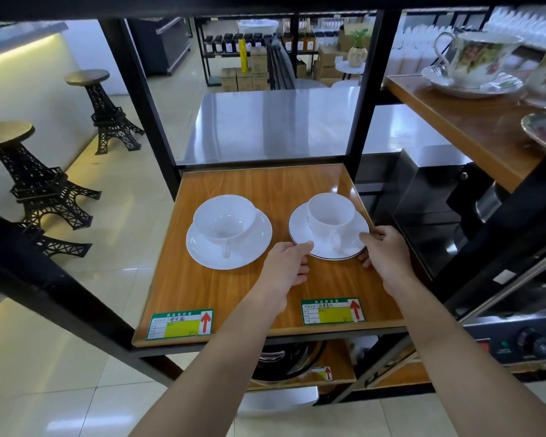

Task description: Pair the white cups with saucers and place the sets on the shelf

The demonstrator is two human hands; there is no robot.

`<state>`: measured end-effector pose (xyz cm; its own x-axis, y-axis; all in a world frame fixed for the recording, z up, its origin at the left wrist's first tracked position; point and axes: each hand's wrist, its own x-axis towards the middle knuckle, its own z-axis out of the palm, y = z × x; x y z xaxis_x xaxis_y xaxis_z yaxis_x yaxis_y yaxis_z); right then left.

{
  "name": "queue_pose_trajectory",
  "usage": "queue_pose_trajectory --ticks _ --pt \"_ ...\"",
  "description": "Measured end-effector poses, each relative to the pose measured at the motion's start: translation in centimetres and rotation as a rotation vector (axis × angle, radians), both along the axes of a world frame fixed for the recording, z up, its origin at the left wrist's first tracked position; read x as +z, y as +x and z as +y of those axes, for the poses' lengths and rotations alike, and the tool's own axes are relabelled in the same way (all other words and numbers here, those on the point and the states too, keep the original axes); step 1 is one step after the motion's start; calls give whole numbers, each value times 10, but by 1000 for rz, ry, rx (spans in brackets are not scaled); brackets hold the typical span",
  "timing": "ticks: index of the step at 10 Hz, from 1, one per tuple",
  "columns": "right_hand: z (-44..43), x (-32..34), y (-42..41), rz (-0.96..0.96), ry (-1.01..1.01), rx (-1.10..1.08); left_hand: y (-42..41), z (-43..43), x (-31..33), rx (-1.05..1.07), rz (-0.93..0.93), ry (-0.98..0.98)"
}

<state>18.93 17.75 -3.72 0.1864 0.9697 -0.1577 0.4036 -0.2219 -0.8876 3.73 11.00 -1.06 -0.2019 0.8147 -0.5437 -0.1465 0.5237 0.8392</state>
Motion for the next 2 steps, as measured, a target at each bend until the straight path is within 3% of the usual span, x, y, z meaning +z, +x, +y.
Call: queue_pose_trajectory --ticks 2 --pt "-17 8 4 -45 41 -16 -8 -17 12 -45 186 58"
